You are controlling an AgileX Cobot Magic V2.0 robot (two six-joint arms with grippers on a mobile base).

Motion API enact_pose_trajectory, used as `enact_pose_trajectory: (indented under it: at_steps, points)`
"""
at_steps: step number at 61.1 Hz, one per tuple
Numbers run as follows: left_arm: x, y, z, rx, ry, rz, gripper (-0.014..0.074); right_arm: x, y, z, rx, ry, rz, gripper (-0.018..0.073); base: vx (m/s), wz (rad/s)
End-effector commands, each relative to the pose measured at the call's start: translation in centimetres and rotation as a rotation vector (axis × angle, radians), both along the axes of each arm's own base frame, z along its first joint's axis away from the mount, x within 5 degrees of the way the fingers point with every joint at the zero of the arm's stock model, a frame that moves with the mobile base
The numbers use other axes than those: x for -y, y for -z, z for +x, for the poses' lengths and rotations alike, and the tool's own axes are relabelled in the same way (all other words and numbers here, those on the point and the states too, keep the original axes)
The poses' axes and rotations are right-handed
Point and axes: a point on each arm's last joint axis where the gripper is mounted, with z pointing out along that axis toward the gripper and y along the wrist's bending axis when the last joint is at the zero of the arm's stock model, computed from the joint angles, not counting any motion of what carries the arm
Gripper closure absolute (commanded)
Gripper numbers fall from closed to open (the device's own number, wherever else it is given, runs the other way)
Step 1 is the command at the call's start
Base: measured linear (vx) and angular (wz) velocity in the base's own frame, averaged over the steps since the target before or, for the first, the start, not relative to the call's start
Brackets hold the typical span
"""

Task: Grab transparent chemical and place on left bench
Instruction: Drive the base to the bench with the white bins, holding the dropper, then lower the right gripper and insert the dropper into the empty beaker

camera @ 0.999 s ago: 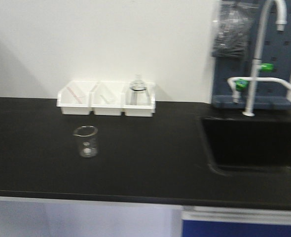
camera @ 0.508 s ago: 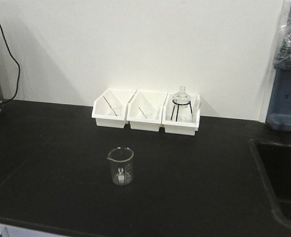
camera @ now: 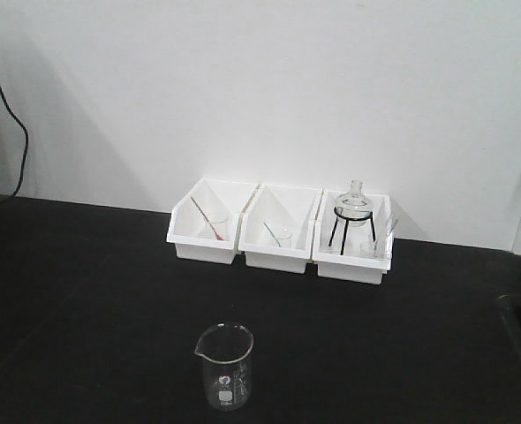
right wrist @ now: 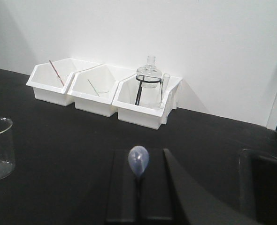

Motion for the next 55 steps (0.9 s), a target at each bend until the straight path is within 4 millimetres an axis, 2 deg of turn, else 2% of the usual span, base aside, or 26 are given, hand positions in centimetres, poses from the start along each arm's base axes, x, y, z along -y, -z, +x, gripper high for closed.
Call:
enact_pose_trajectory:
  at_steps: [1,55]
  points:
    - [-0.02,-0.27,-0.15,0.081,0.001,-0.014,0.06,-0.19,-1.65,0.18,0.099,-0.023,0.015,0.0564,0.24,0.01]
    - [-0.02,-0.27,-0.15,0.081,0.001,-0.014,0.06,-0.27,-1.94,0.15,0.129,-0.032,0.029,0.0564,0.11,-0.04]
